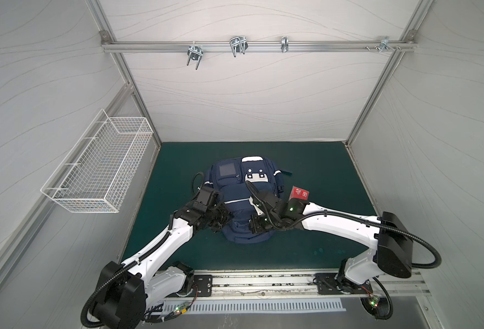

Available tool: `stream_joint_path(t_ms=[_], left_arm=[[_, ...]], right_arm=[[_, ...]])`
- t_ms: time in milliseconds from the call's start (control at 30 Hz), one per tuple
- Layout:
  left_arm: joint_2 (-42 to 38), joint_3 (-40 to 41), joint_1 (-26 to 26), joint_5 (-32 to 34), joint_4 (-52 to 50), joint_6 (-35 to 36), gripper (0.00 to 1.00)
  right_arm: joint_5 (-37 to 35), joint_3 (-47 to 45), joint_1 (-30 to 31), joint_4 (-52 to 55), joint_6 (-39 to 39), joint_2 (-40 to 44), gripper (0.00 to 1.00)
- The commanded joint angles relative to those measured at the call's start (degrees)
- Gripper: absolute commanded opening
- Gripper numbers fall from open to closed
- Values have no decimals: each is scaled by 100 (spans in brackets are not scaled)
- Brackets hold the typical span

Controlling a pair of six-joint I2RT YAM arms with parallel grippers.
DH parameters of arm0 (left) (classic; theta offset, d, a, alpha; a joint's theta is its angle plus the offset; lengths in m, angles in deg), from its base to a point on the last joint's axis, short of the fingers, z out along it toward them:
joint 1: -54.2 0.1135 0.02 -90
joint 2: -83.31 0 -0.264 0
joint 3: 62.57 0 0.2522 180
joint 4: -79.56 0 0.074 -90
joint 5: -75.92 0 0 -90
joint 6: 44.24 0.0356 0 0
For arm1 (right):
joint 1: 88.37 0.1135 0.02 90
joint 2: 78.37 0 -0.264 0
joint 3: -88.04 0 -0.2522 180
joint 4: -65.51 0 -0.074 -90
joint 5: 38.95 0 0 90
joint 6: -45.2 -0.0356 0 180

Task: Pack books, pencil case, and school supplies into a backpack
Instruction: Zip the student bag at the center of the table.

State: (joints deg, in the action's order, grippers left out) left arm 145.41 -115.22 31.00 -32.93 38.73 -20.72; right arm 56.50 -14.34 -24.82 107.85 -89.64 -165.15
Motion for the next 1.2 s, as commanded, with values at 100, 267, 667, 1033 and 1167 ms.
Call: stream_joint_path(t_ms=[100, 267, 667, 1033, 1167], left_arm=[[-67, -506, 668, 691, -365, 1027, 0], [-118, -386, 1624, 286, -467, 1462, 0], [-527, -466, 1302, 351, -896, 1321, 44], [-942, -72, -672, 777, -210, -426, 62], [-506, -228, -753, 495, 267, -634, 61]], right_arm=[[-339, -65, -262, 1469, 498, 821, 0], [-72, -661, -1218, 1496, 885, 1322, 0], [489, -784, -1315, 580, 1619, 1261, 0], [531, -662, -920, 495, 1341, 1214, 0], [545, -716, -821, 406, 1176, 1255, 0]])
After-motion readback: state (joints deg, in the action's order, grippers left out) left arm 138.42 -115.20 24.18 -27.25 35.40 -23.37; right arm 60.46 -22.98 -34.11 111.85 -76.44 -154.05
